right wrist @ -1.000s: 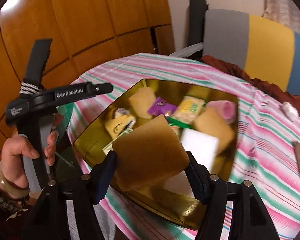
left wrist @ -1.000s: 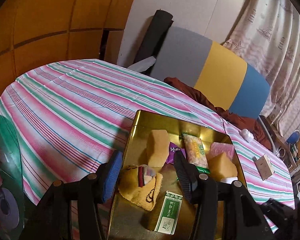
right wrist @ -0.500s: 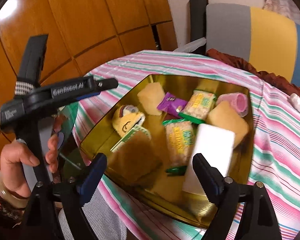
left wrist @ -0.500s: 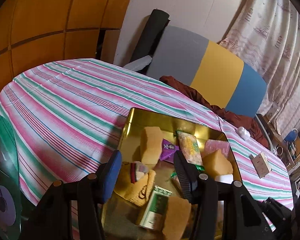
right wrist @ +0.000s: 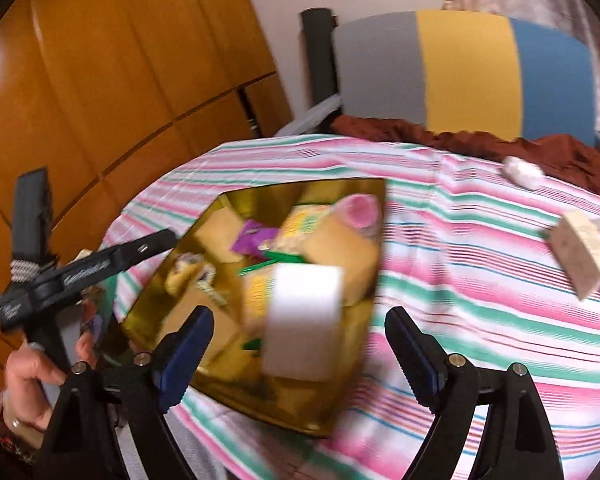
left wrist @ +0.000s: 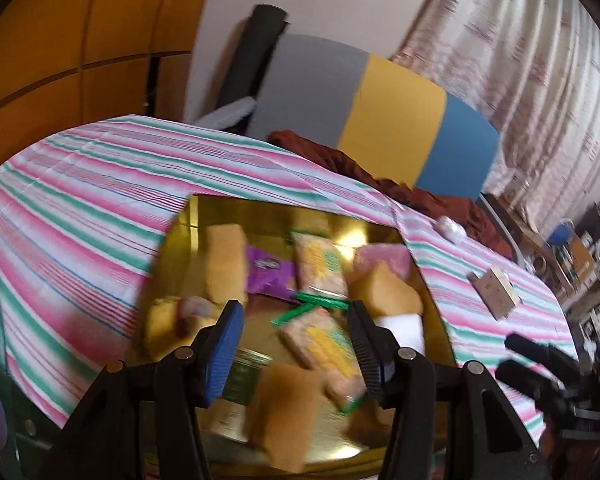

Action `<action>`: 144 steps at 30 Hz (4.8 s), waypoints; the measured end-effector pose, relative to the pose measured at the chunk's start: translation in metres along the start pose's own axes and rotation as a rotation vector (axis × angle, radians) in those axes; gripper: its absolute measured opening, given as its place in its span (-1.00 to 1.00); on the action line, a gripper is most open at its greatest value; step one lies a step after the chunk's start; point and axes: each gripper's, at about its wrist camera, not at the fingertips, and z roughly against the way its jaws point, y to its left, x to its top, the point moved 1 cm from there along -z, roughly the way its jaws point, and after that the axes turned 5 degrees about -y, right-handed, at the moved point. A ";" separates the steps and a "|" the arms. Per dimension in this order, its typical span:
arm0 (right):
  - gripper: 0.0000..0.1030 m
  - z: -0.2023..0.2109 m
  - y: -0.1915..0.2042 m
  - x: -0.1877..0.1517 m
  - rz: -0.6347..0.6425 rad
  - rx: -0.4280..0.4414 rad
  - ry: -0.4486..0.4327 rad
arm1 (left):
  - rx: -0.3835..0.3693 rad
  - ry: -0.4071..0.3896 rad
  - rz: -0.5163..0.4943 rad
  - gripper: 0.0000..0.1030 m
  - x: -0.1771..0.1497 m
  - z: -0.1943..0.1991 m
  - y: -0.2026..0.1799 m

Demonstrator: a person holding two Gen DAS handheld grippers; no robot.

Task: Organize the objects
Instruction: 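Move the right tool to the purple packet while the left tool approaches the cream box, then grasp the purple packet with the right tool while the left tool grasps the cream box, then carry the cream box to the tray with the left tool while the right tool carries the purple packet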

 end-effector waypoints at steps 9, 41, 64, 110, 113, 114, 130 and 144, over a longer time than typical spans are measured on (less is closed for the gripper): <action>0.69 0.012 -0.080 0.001 -0.045 -0.162 0.041 | -0.119 0.066 -0.100 0.06 -0.015 -0.008 -0.058; 0.64 0.021 -0.244 0.050 -0.129 -0.314 -0.073 | -0.244 0.201 -0.259 0.06 -0.046 -0.029 -0.157; 0.65 0.041 -0.312 0.033 -0.281 -0.505 -0.090 | -0.258 0.224 -0.291 0.06 -0.050 -0.035 -0.178; -0.35 0.043 -0.338 -0.019 -0.402 -0.450 0.178 | -0.190 0.286 -0.453 0.08 -0.042 -0.199 -0.351; -0.35 0.042 -0.337 -0.016 -0.391 -0.442 0.168 | -0.172 0.298 -0.478 0.08 -0.046 -0.210 -0.355; -0.35 0.042 -0.336 -0.014 -0.388 -0.441 0.165 | -0.168 0.306 -0.485 0.08 -0.048 -0.214 -0.355; -0.35 0.038 -0.325 -0.006 -0.289 -0.470 0.129 | -0.224 0.224 -0.449 0.00 -0.047 -0.193 -0.327; -0.35 0.033 -0.312 -0.008 -0.194 -0.507 0.127 | -0.288 0.138 -0.367 0.00 -0.037 -0.118 -0.272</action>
